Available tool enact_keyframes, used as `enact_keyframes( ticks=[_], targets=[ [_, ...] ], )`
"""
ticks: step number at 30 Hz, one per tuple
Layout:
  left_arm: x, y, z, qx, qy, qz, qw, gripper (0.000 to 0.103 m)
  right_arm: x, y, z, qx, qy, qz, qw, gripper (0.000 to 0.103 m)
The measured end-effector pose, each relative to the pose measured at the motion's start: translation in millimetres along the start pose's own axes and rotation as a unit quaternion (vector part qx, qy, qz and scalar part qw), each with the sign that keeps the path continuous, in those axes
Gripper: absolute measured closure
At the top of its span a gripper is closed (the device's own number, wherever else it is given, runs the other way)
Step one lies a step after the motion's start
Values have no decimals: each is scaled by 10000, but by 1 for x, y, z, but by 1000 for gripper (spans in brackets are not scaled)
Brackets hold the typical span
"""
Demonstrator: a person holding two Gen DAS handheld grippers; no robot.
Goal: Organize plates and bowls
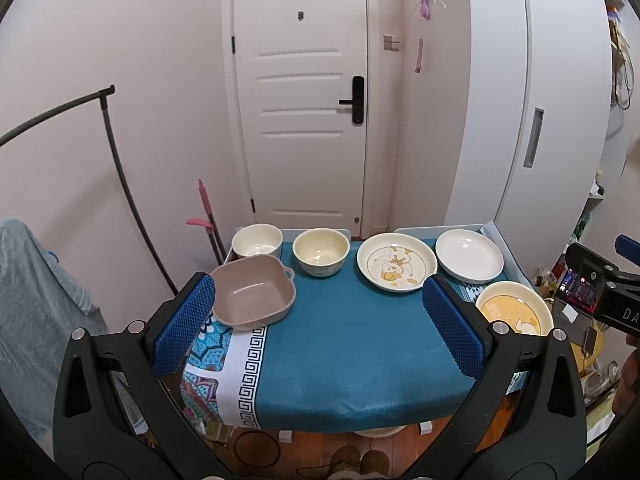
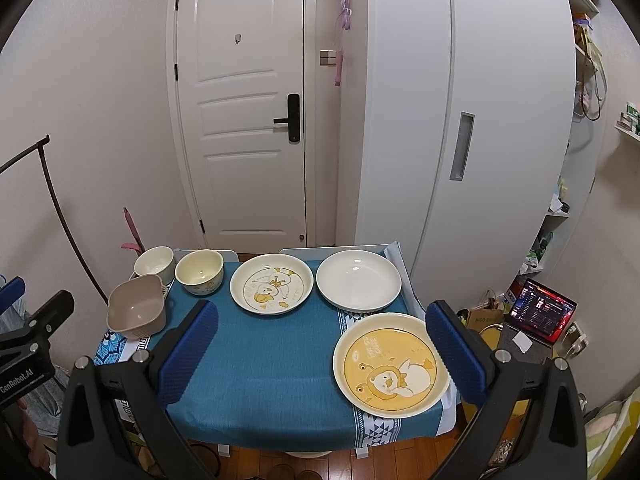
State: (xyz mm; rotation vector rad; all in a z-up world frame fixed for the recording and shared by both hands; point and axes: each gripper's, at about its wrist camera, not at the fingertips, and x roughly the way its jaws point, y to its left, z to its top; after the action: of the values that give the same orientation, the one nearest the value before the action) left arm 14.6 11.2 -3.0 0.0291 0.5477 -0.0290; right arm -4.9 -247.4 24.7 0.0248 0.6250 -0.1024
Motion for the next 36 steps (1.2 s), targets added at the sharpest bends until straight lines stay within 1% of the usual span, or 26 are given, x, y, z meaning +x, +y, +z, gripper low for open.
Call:
enact_keyframes(
  ticks=[11,36],
  targets=[
    [2,0,2,6,1,52,10000,0,2,-3,2,-1,4,3,10000,0],
    [2,-1,6,24,-44,163,9999,0,9,6,3,-15,32,-10,10000,0]
  ],
)
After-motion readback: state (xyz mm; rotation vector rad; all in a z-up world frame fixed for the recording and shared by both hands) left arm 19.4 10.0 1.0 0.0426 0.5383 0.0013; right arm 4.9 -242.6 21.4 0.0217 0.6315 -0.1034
